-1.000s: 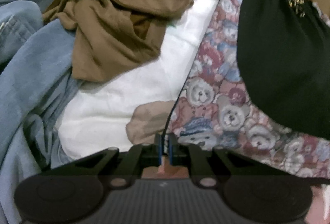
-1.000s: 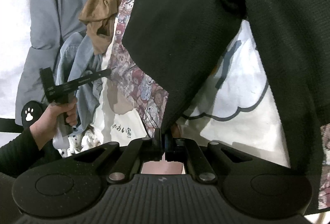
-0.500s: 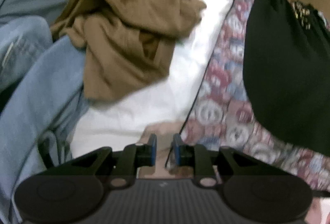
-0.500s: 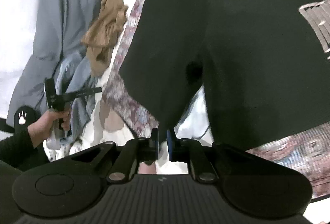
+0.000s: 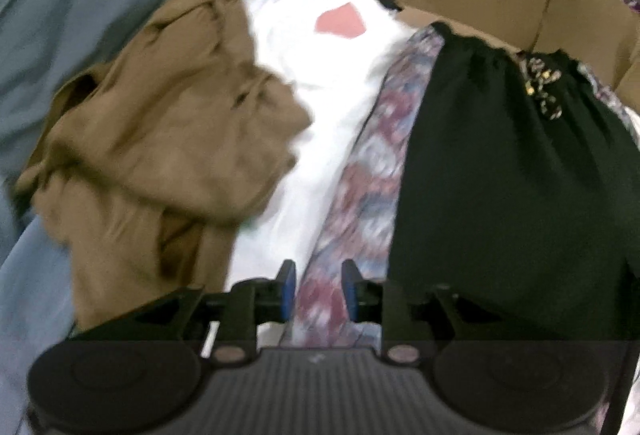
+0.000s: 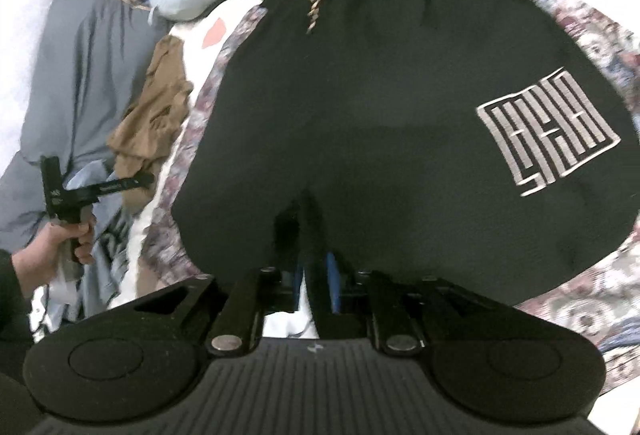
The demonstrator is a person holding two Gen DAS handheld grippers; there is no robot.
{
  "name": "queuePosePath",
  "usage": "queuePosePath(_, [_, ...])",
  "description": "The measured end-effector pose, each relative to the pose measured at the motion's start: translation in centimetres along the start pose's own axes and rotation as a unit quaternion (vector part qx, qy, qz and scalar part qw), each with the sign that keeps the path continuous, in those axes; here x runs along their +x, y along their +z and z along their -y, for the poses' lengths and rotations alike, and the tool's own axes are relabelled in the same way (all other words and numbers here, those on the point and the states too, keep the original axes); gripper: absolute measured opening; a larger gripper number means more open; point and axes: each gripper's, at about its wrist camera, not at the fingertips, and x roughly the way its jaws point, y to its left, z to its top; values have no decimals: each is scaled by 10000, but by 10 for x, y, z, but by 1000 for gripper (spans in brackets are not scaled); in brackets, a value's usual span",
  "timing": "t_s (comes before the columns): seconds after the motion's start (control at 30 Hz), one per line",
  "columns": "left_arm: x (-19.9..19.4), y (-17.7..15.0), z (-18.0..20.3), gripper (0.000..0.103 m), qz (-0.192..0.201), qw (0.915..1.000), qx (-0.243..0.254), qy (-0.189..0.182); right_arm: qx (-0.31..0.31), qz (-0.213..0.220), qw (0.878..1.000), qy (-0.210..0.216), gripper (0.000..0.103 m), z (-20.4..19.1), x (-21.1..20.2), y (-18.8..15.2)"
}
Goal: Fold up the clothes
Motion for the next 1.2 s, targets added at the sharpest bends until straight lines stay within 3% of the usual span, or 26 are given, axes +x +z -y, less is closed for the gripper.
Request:
queuePosePath(0.23, [26, 44, 28, 28, 235, 9993, 188, -222, 20, 381, 9980, -495, 20, 15, -9, 11])
queuePosePath(0.4, [47, 55, 41, 28, 170, 9991, 278, -268, -175, 633, 9905, -1205, 20, 24, -14, 21])
queuePosePath(0.57, [69, 65, 53, 29, 87, 9989, 353, -306, -198, 852, 9829, -1619, 25, 42, -20, 32])
queuePosePath(0.67, [82, 71, 60, 28, 38, 9987, 399, -329, -261, 892, 9761, -1963, 33, 51, -20, 37])
queuePosePath(0.73, [87, 72, 59, 26, -30, 9989, 400, -257, -259, 838, 9651, -2468, 33, 57, -19, 38])
queuePosePath(0.83, [91, 71, 54, 23, -149, 9991, 387, -106, 44, 671, 9573, -2813, 33, 73, -18, 37])
queuePosePath(1.03, [101, 69, 44, 16, -386, 9984, 361, 196, 243, 543, 9501, -3062, 33, 96, -21, 31])
queuePosePath(1.2, [90, 79, 42, 16, -122, 9997, 183, 125, 381, 863, 9456, -3113, 33, 102, -36, 32])
